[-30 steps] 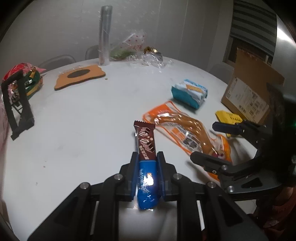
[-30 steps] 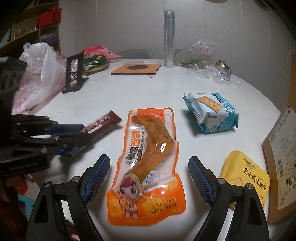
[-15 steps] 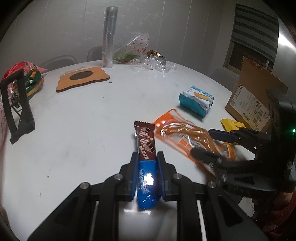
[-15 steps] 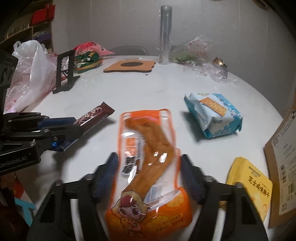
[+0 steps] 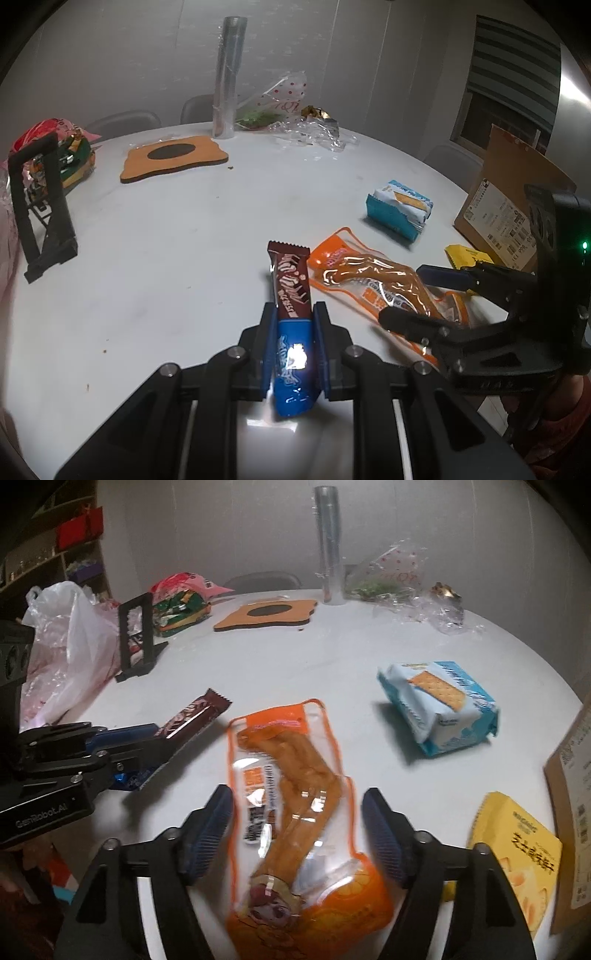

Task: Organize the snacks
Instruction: 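Grasp the chocolate bar with the left gripper while the right grasps the orange duck-neck pouch, then lift the chocolate bar with the left gripper while the right lifts the orange pouch, then carry the chocolate bar with the left gripper while the right carries the orange pouch into the box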

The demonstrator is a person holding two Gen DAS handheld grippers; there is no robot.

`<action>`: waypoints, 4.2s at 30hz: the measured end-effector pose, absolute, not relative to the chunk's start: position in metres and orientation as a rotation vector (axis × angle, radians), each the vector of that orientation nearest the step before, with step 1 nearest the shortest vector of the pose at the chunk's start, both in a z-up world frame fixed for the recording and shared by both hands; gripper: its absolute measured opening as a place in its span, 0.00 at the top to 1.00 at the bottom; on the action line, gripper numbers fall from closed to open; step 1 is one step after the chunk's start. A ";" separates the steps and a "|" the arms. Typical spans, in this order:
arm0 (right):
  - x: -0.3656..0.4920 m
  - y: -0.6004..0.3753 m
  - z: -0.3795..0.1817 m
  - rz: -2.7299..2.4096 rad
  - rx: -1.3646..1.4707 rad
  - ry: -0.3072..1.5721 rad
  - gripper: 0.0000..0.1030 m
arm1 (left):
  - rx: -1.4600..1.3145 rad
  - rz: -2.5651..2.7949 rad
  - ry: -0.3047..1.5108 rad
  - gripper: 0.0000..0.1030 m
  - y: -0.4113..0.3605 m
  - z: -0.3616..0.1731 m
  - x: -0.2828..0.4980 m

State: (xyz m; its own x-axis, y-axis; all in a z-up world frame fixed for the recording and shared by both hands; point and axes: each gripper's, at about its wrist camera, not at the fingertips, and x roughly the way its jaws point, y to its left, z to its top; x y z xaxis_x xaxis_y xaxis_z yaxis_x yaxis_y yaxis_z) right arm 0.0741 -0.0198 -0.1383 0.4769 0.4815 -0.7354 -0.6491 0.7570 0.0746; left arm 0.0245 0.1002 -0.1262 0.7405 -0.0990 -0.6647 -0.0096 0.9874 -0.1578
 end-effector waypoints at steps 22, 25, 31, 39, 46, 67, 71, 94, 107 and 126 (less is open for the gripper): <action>0.080 0.004 -0.138 0.696 -0.320 0.812 0.41 | -0.181 -0.037 0.726 0.84 0.109 -0.125 0.027; 0.078 0.000 -0.133 0.706 -0.314 0.800 0.45 | -0.182 -0.035 0.718 0.84 0.111 -0.121 0.026; 0.082 -0.006 -0.121 0.745 -0.306 0.797 0.46 | -0.179 -0.033 0.690 0.84 0.112 -0.109 0.025; 0.094 -0.014 -0.125 0.789 -0.230 0.854 0.72 | -0.186 -0.019 0.692 0.84 0.113 -0.108 0.023; 0.099 -0.007 -0.128 0.786 -0.251 0.873 0.61 | -0.187 -0.015 0.687 0.84 0.113 -0.106 0.022; 0.084 0.032 -0.148 0.792 -0.416 0.839 0.34 | -0.210 -0.009 0.701 0.84 0.122 -0.116 0.025; 0.083 0.031 -0.146 0.797 -0.404 0.842 0.38 | -0.211 -0.008 0.698 0.84 0.123 -0.116 0.025; 0.072 0.007 -0.145 0.825 -0.406 0.883 0.21 | -0.200 -0.002 0.687 0.84 0.123 -0.115 0.020; 0.057 -0.003 -0.144 0.793 -0.409 0.825 0.42 | -0.196 -0.013 0.686 0.84 0.119 -0.119 0.019; 0.061 -0.042 -0.038 0.804 -0.321 0.607 0.42 | -0.118 -0.048 0.506 0.84 0.092 -0.025 0.022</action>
State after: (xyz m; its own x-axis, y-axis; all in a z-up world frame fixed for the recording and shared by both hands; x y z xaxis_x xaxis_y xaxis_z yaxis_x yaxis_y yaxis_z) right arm 0.0606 -0.0421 -0.0381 0.5380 0.5739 -0.6174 -0.7512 0.6587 -0.0423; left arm 0.0224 0.0921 -0.0247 0.8739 -0.0750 -0.4804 0.0167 0.9921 -0.1245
